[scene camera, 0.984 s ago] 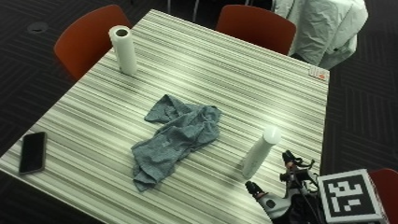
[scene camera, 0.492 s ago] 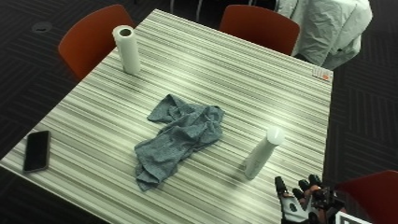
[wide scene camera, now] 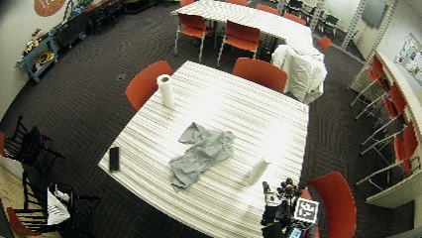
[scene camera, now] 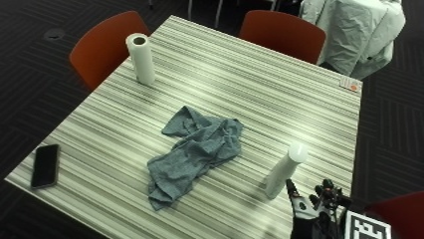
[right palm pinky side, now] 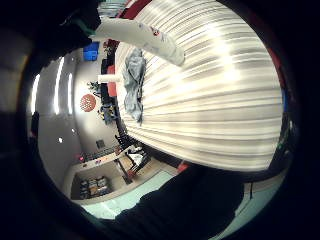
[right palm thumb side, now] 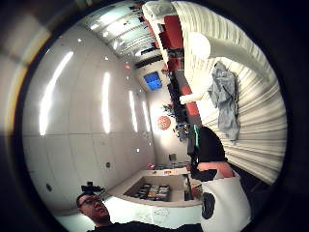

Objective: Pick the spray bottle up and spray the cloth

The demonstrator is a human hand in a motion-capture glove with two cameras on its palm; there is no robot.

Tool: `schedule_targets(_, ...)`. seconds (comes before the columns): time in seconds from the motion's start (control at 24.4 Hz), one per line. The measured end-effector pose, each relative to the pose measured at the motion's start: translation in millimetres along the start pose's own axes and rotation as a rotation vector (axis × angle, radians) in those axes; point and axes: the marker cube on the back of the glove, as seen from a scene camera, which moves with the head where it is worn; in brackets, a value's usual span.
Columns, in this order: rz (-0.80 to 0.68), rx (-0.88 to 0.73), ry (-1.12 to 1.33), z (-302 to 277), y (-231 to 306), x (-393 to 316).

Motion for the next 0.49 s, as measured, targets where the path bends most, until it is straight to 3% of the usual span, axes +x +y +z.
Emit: schedule_targets(0.49, 0.065, 0.032, 0.098, 21.7, -28.7, 49.4)
